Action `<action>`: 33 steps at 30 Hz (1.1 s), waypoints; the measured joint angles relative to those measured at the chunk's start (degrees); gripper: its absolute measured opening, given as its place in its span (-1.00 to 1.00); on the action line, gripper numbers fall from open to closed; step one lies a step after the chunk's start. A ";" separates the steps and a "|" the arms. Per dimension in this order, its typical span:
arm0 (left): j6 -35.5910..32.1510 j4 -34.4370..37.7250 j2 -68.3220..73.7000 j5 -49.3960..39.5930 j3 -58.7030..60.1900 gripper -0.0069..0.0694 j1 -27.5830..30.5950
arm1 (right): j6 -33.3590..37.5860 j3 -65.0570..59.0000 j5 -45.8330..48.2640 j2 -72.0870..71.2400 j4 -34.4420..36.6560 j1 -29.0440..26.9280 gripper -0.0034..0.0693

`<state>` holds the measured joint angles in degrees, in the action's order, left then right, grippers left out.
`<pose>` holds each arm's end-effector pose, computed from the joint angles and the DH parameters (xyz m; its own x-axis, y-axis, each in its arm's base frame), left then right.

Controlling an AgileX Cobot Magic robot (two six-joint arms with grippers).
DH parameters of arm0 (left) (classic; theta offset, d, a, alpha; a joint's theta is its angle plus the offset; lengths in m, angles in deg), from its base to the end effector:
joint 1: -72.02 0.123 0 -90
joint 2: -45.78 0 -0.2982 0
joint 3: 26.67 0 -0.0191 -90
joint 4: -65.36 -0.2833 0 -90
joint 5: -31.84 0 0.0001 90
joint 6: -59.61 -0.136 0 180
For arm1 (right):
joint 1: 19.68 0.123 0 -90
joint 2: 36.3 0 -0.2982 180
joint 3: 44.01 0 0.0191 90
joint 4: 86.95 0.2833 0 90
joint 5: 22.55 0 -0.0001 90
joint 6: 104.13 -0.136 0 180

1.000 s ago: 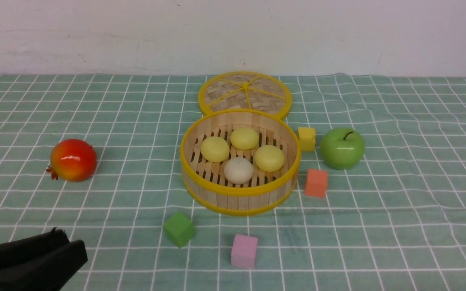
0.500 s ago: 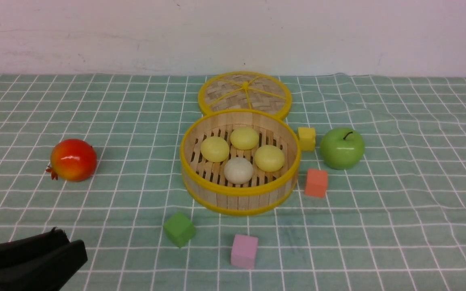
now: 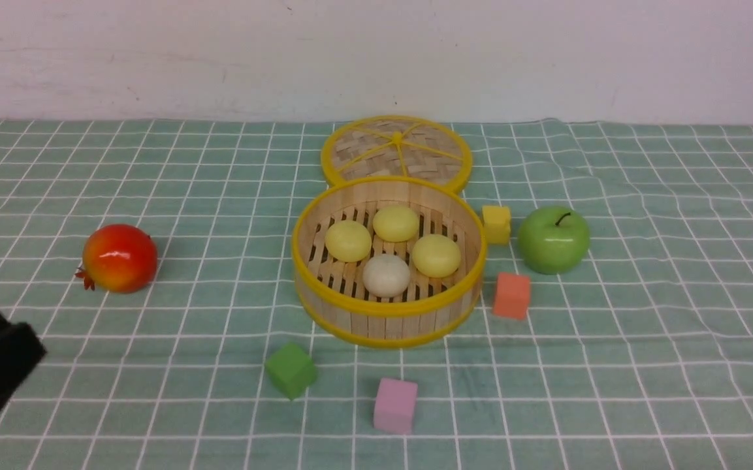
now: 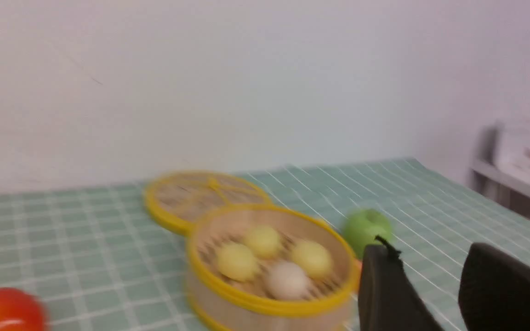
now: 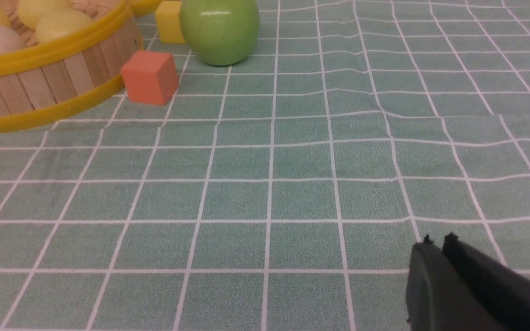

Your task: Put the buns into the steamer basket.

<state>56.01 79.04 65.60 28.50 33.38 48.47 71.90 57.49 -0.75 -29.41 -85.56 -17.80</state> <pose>0.1184 -0.0537 0.3089 0.0362 -0.2063 -0.9778 0.4249 0.8888 -0.1718 0.1146 0.0050 0.1603 -0.2978 0.0820 -0.9511 -0.0142 0.9958 0.0902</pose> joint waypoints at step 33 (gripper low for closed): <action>13.64 -6.12 -12.91 -18.66 19.28 -0.86 18.41 | 0.00 0.00 0.05 -0.05 0.00 0.00 -0.72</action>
<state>69.65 72.92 52.70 9.84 52.66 66.88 71.90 57.49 -0.70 -29.46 -85.56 -17.80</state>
